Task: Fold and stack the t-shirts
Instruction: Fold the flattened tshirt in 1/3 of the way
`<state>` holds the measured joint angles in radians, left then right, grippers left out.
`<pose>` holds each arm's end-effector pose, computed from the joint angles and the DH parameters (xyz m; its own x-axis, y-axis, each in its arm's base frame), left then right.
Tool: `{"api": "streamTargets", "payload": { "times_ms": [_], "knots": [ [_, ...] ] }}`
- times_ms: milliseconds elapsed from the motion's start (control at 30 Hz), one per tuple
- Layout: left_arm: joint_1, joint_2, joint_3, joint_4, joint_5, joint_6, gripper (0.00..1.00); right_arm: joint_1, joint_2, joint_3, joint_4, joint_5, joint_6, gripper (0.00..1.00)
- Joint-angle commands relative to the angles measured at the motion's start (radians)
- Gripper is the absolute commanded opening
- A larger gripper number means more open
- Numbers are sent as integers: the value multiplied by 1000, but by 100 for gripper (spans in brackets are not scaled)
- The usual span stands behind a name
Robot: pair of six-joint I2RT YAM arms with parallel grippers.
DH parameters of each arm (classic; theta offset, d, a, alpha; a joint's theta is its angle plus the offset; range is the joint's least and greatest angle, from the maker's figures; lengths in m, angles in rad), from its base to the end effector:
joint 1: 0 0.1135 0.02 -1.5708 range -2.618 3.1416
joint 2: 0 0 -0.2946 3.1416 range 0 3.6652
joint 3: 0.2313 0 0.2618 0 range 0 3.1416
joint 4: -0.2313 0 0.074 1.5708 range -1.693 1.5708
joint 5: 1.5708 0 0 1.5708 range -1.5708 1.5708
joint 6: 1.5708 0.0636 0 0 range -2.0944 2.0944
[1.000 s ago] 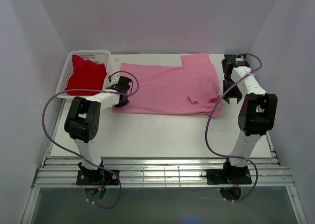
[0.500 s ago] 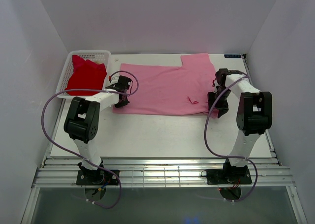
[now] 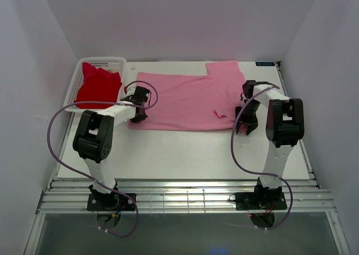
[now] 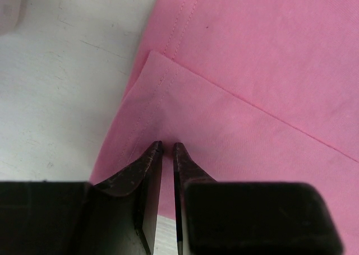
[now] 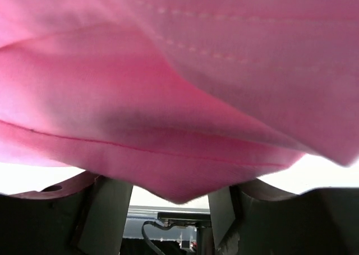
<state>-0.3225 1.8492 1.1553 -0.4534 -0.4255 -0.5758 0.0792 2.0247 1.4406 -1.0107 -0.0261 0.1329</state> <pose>0.3777 -0.0985 0.1596 -0.7948 -0.2573 -0.5496 -0.3636 0.9270 0.0919 0.3902 0.0326 0.1503 -0.9982 0.0537 0.0272 0.0543 0.9983 0.0227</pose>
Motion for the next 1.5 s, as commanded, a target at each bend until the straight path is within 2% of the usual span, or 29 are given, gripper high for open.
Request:
{"api": "streamTargets", "payload": {
  "times_ms": [0, 67, 100, 133, 167, 433, 600, 700, 733, 800, 833, 933, 1033, 1100, 1200, 1233, 1267, 1300, 1333, 1467],
  "knots": [
    [0, -56, 24, -21, -5, 1, 25, -2, 20, 47, 38, 104, 25, 56],
    [0, -54, 23, -22, -6, 1, 25, -2, 34, 69, 46, 143, 28, 41],
    [0, -56, 23, -22, -9, 1, 25, -2, 40, 76, 44, 188, 27, 29],
    [0, -54, 18, -22, -10, 1, 25, -2, 48, 84, 43, 213, 30, 12],
    [0, -54, 17, -22, -12, 1, 25, -2, 49, 102, 38, 239, 30, 8],
    [0, -67, 3, -24, -19, 2, 25, -2, -17, 201, -29, 489, 16, 8],
    [0, -67, 1, -22, -13, -1, 25, -2, -73, 185, -55, 633, 2, 8],
    [-1, -67, 0, -24, -7, -2, 24, -2, -84, 136, -35, 656, 10, 17],
    [0, -68, -2, -24, -7, -4, 24, -2, -80, 123, -45, 661, 8, 25],
    [0, -71, -6, -24, -6, -4, 24, -2, -77, 113, -49, 643, 13, 34],
    [0, -74, -8, -24, -6, -6, 24, -2, -78, 110, -48, 634, 14, 42],
    [0, -84, -11, -22, -2, -10, 24, 1, -99, 116, -58, 608, 16, 53],
    [-1, -87, 3, -24, 7, -18, 23, 1, -138, 139, -55, 545, 8, 54],
    [-1, -88, 17, -24, 16, -30, 22, 1, -162, 152, -28, 479, -1, 54],
    [-22, -88, 53, -18, 42, -41, 21, 1, -161, 167, 9, 392, -10, 46],
    [-33, -88, 75, -16, 47, -42, 20, 1, -152, 172, 14, 379, -7, 33],
    [-45, -85, 84, -10, 50, -44, 19, 2, -141, 179, 15, 361, -6, 25],
    [-76, -84, 92, 1, 53, -44, 19, 1, -115, 190, 14, 326, -3, 13],
    [-93, -73, 101, 4, 56, -45, 18, 1, -98, 196, 9, 301, -3, 8],
    [-148, -19, 136, 2, 94, -71, 10, 2, -31, 189, -3, 189, 5, 8]
  ]
}}
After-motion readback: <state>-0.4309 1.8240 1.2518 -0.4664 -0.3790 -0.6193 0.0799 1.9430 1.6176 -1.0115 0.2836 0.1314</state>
